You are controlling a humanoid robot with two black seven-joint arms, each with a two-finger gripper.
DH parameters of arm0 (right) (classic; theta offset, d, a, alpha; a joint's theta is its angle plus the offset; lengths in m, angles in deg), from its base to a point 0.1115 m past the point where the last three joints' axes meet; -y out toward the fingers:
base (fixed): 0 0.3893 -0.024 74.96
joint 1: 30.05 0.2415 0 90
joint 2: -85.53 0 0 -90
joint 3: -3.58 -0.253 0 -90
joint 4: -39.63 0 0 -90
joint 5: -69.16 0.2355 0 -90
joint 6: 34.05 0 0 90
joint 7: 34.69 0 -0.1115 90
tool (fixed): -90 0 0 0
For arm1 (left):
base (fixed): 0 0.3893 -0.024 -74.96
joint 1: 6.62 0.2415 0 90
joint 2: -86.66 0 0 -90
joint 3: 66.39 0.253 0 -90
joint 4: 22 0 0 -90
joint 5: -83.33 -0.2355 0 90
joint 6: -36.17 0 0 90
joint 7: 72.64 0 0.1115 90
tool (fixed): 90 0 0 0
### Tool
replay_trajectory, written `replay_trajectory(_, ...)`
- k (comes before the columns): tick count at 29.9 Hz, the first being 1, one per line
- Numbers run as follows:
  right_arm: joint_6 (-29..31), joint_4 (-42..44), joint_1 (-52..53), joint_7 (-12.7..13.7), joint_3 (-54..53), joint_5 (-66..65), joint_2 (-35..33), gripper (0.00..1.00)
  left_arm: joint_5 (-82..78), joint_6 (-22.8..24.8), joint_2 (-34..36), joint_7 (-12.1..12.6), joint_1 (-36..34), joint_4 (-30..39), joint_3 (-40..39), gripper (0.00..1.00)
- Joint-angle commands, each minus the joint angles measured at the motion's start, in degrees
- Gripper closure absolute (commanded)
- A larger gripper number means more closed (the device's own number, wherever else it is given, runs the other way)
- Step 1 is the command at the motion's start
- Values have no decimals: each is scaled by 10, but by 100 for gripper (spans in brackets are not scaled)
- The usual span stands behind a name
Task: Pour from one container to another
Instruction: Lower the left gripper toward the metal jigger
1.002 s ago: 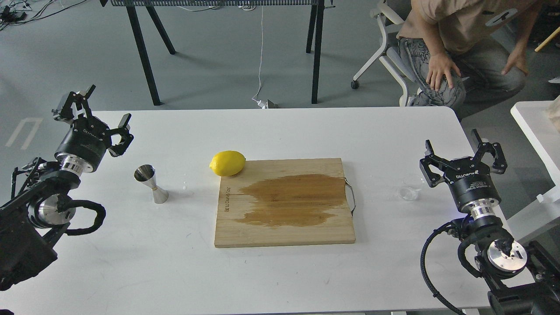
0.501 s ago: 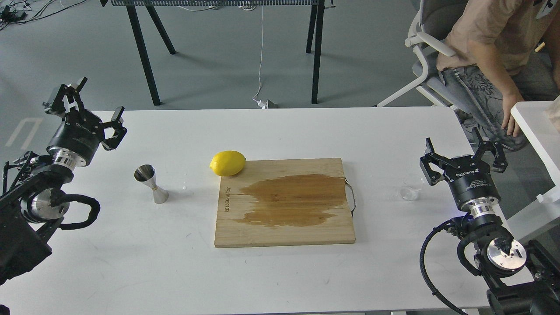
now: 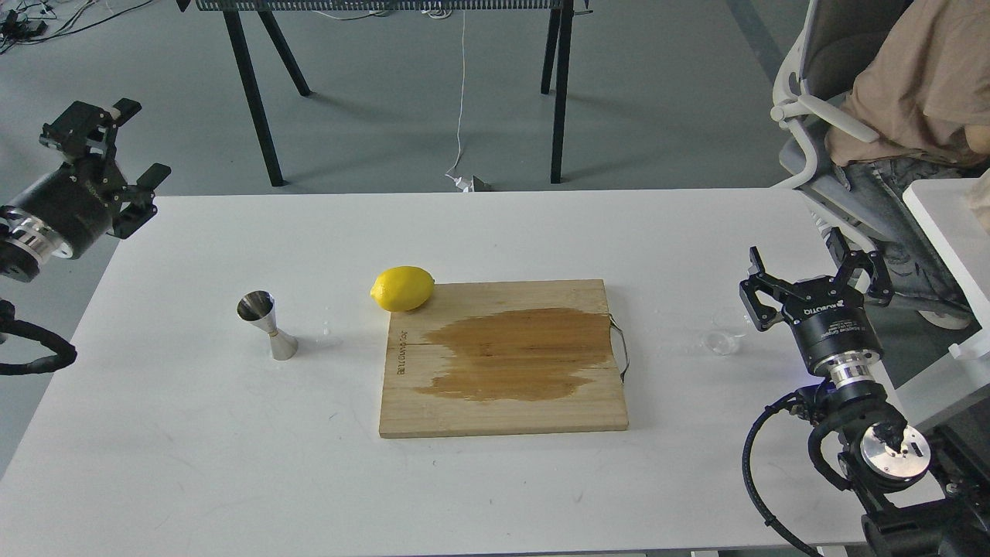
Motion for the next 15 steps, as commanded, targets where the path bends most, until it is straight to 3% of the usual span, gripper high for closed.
replay_trajectory(1, 0, 1, -2, 0, 1, -5, 0, 1, -96, 0, 19, 0, 0, 73, 1, 1)
replay_trajectory(4, 0, 2, -3, 0, 1, -6, 0, 1, -99, -2, 33, 0, 11, 153, 1, 1)
replay_trajectory(9, 0, 2, -5, 0, 1, -6, 0, 1, -148, -189, 41, 0, 47, 245, 2, 1)
replay_trajectory(15, 0, 2, -5, 0, 1, -6, 0, 1, -316, -420, 32, 0, 73, 275, 1, 2)
